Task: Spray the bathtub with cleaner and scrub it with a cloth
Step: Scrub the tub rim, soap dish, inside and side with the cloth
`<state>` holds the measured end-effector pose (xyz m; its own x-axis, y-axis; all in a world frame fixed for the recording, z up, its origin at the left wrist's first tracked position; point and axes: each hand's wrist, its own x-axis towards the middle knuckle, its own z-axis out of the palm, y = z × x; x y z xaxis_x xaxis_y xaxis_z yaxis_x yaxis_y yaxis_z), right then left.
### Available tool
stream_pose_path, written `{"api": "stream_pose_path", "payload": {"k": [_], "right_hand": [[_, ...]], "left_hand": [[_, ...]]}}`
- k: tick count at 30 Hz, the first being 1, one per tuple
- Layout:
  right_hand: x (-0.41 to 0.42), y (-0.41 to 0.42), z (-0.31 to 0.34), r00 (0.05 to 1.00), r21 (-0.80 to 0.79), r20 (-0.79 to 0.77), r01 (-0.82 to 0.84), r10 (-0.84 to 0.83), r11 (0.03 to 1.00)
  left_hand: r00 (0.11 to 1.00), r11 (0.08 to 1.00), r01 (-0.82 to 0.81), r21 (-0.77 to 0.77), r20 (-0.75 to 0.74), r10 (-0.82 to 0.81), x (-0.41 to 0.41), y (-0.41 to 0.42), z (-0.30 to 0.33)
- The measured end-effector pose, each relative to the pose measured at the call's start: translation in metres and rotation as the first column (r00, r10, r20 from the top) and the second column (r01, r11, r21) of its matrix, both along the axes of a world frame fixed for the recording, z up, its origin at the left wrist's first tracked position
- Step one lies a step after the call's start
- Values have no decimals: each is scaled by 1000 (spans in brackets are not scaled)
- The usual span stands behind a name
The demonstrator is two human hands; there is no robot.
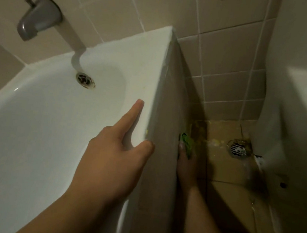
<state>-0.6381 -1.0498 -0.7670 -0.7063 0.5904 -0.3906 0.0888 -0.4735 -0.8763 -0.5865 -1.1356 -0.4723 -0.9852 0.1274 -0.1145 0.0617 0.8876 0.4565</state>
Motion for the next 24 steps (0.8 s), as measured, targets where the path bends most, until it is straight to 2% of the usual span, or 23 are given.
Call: {"api": "stream_pose_path", "payload": {"k": [3, 5, 6, 9, 12, 15, 17, 19, 24], "right_hand": [[18, -13, -80, 977, -128, 213, 3, 25, 992], [20, -24, -150, 953, -138, 303, 19, 24, 990], [17, -26, -151, 938, -131, 345, 10, 36, 991], [-5, -9, -70, 968, -57, 250, -20, 34, 998], [-23, 12, 59, 999, 145, -3, -52, 53, 988], [-25, 17, 136, 955, 283, -289, 20, 66, 959], [-26, 17, 149, 929, 340, -367, 88, 46, 936], [-32, 20, 137, 930, 345, -366, 91, 45, 934], [-48, 29, 46, 989, 127, -146, 27, -8, 992]], "left_hand": [[1000, 1000, 5, 14, -15, -5, -7, 2, -1], [1000, 1000, 15, 22, -15, -14, -11, 5, -1], [1000, 1000, 21, 17, -12, -20, -12, 6, -1], [1000, 1000, 22, 19, -5, -22, -18, 7, -2], [1000, 999, 9, 49, -17, -8, -27, 9, -2], [999, 999, 20, 47, -29, -19, -34, 15, -1], [999, 999, 26, 48, -27, -25, -38, 17, -1], [1000, 999, 21, 48, -17, -20, -40, 19, -1], [999, 998, 39, 50, -18, -38, -44, 19, -2]]}}
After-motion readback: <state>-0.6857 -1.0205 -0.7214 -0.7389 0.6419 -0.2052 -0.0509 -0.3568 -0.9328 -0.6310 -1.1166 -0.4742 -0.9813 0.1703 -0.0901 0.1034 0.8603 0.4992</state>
